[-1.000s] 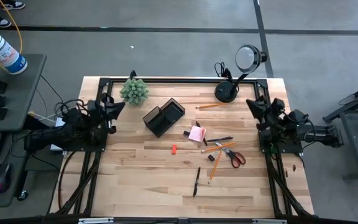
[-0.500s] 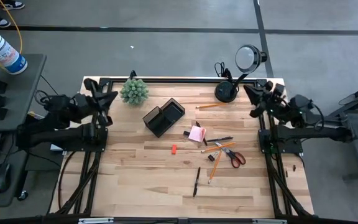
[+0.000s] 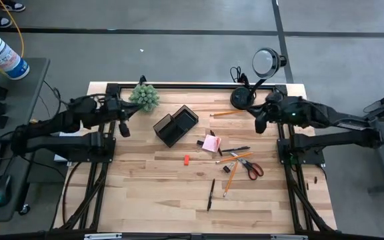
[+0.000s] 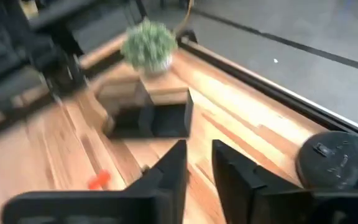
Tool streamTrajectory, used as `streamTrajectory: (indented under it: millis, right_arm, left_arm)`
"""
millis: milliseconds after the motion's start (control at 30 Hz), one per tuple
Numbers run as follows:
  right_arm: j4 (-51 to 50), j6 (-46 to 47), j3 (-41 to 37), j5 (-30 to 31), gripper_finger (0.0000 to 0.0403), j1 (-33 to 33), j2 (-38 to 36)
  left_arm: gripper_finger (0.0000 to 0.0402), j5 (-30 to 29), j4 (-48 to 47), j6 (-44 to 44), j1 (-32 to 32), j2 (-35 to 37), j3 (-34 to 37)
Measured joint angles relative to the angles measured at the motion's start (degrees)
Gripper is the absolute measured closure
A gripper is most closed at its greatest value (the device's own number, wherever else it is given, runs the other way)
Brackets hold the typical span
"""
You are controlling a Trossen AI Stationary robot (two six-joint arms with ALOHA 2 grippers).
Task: Pick and place office supplies into organizer
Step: Put the pink sticky notes into the black desk organizer
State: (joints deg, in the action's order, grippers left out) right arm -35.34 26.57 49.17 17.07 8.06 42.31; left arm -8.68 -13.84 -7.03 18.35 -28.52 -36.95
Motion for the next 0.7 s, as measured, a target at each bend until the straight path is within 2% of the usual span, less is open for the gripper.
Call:
streamTrajectory:
  millis: [267, 433, 533, 700]
  right_arm:
    - [-0.4, -15.5, -0.6, -1.5, 0.0251, -2.5, 6.2]
    - [0.1, -17.5, -0.6, -8.3, 0.0232, -3.7, 11.3]
    - [0.0, -12.9, -0.6, -12.5, 0.0228, -3.7, 15.6]
    - [0.2, 6.5, -0.6, -14.5, 0.0228, -3.1, 23.8]
  left_arm:
    - [0.0401, 6.2, -1.3, 4.7, 0.0, -4.1, 0.0]
    - [0.0401, 8.7, -1.3, 5.4, 0.0, -5.7, 0.0]
    - [0.0401, 8.7, -1.3, 5.8, 0.0, -6.4, 0.0]
    - [0.0401, 8.3, -1.1, 5.8, 0.0, -6.7, 0.0]
